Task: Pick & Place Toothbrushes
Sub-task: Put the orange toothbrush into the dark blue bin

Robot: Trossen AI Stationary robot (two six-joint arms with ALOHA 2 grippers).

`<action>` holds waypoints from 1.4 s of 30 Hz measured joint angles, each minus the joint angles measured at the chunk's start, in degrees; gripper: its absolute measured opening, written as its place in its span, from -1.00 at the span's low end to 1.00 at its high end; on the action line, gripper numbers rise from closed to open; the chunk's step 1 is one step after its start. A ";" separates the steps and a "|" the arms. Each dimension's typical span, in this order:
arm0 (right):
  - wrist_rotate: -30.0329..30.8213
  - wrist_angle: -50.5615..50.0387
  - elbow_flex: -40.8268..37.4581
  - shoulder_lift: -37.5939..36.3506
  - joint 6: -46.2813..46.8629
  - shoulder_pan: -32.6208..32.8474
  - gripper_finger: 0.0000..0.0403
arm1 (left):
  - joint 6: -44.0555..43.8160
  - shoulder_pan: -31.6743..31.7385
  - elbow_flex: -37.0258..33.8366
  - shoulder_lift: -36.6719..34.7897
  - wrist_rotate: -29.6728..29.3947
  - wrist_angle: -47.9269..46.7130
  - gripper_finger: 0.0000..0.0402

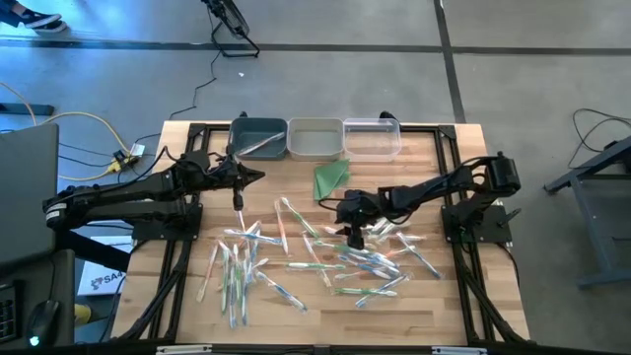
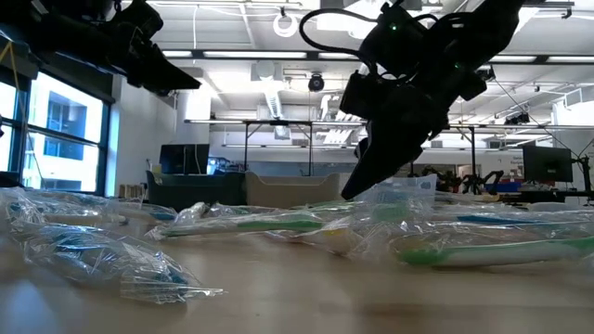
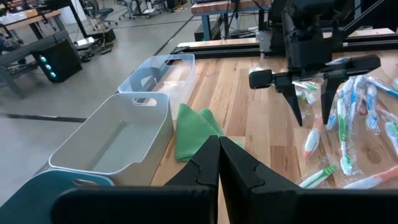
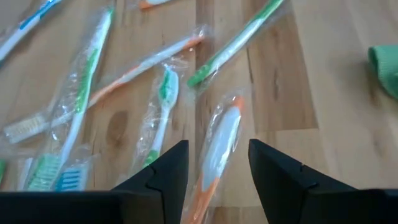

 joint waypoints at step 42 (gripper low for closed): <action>3.23 1.44 0.00 5.35 -0.20 1.10 -0.93 | -0.26 0.01 0.02 -0.01 0.00 -1.84 -0.98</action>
